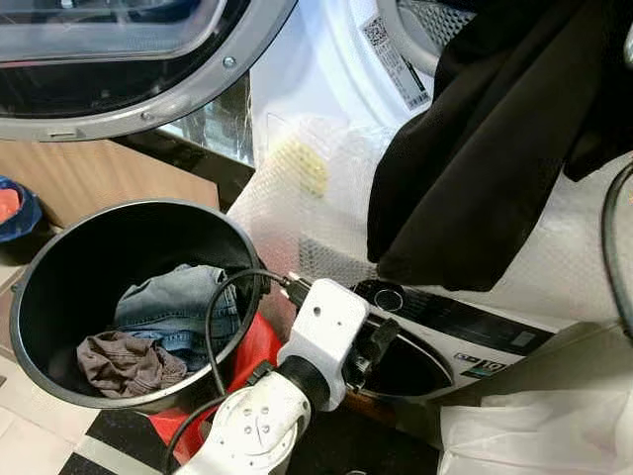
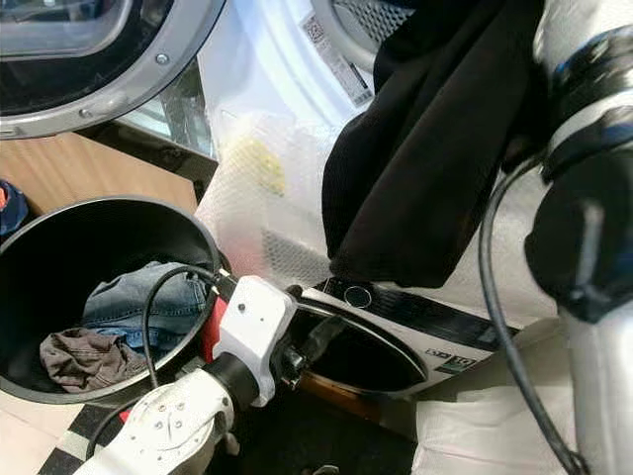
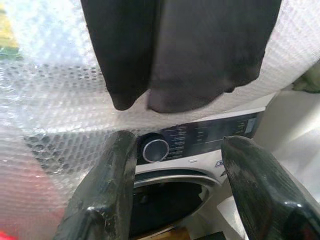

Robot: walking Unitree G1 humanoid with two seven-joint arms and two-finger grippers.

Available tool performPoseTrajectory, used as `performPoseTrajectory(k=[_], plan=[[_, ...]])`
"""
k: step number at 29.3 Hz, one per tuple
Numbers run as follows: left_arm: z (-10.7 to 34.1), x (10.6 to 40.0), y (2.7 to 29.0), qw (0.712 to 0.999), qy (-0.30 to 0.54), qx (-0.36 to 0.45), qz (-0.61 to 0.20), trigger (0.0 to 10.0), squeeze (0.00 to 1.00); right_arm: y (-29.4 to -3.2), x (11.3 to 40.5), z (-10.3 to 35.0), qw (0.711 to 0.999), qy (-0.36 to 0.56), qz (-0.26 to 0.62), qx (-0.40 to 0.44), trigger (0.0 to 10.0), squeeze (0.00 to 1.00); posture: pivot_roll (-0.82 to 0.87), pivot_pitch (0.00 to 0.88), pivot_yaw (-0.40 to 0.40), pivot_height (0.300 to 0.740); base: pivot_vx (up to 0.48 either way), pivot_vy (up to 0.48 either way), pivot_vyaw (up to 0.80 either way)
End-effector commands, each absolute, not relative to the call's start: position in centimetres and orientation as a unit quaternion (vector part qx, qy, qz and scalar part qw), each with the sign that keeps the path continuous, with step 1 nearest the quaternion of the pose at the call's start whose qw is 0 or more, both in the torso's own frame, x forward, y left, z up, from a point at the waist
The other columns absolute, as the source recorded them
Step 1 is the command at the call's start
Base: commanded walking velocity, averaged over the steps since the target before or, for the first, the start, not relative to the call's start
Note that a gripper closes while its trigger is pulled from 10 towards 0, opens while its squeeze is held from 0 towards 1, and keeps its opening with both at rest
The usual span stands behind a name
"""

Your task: Clothes washing

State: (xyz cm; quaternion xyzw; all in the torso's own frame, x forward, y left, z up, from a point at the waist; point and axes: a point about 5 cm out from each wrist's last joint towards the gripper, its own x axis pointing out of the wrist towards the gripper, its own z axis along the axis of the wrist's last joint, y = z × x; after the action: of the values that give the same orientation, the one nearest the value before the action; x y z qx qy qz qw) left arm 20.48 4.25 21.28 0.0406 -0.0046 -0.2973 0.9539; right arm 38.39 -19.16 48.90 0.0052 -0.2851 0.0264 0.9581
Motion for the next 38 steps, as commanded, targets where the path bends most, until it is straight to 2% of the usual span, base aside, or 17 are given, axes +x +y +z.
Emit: performPoseTrajectory(k=[1, 12, 15, 18, 19, 22, 26, 29, 32, 37, 38], plan=[[21.5, 19.9, 3.9, 0.948, -0.005, 0.037, -0.316, 10.0, 0.0, -19.2, 38.9, 47.8, 0.966, -0.247, 0.022, -0.069, 10.0, 0.0, 0.09, 0.197, -0.173, 0.74, 0.0, 0.0, 0.0], [21.5, 19.8, 4.0, 0.947, -0.004, 0.04, -0.319, 10.0, 0.0, -18.8, 39.7, 45.9, 0.963, -0.189, 0.047, -0.188, 10.0, 0.0, 0.08, 0.205, -0.161, 0.74, 0.0, 0.0, 0.0], [21.6, 19.9, 4.1, 0.947, -0.006, 0.039, -0.318, 10.0, 0.0, -19.1, 39.1, 47.1, 0.963, -0.223, 0.047, -0.145, 10.0, 0.0, 0.08, 0.206, -0.163, 0.74, 0.0, 0.0, 0.0], [21.7, 20.0, 4.3, 0.949, -0.01, 0.04, -0.314, 10.0, 0.0, -21.1, 37.7, 49.4, 0.958, -0.274, 0.016, -0.081, 10.0, 0.0, 0.09, 0.205, -0.161, 0.74, 0.0, 0.0, 0.0], [21.7, 20.1, 4.4, 0.95, -0.011, 0.041, -0.31, 10.0, 0.0, -22.7, 36.6, 50.7, 0.953, -0.3, -0.003, -0.048, 10.0, 0.0, 0.08, 0.203, -0.162, 0.74, 0.0, 0.0, 0.0], [21.7, 20.2, 4.6, 0.951, -0.012, 0.041, -0.307, 10.0, 0.0, -24.1, 35.7, 51.6, 0.949, -0.316, -0.003, -0.026, 10.0, 0.0, 0.08, 0.198, -0.16, 0.74, 0.0, 0.0, 0.0], [21.8, 20.4, 4.8, 0.952, -0.018, 0.043, -0.304, 10.0, 0.0, -25.7, 34.5, 52.5, 0.942, -0.331, -0.005, -0.047, 10.0, 0.0, 0.07, 0.19, -0.151, 0.74, 0.0, 0.0, 0.0], [22.0, 20.8, 4.9, 0.952, -0.022, 0.043, -0.303, 10.0, 0.0, -27.0, 33.6, 53.0, 0.937, -0.348, -0.012, -0.007, 10.0, 0.0, 0.07, 0.181, -0.139, 0.74, 0.0, 0.0, 0.0], [22.1, 20.9, 4.8, 0.951, -0.025, 0.043, -0.305, 10.0, 0.0, -27.3, 32.9, 53.8, 0.924, -0.382, -0.008, 0.017, 10.0, 0.0, 0.06, 0.174, -0.132, 0.74, 0.0, 0.0, 0.0], [22.2, 20.9, 4.6, 0.951, -0.028, 0.04, -0.305, 10.0, 0.0, -28.6, 30.8, 55.6, 0.876, -0.467, -0.037, 0.113, 10.0, 0.0, 0.07, 0.162, -0.133, 0.74, 0.0, 0.0, 0.0], [22.2, 20.9, 4.6, 0.951, -0.028, 0.04, -0.305, 10.0, 0.0, -28.6, 30.8, 55.6, 0.876, -0.467, -0.037, 0.113, 10.0, 0.0, 0.07, 0.162, -0.133, 0.74, 0.0, 0.0, 0.0]])
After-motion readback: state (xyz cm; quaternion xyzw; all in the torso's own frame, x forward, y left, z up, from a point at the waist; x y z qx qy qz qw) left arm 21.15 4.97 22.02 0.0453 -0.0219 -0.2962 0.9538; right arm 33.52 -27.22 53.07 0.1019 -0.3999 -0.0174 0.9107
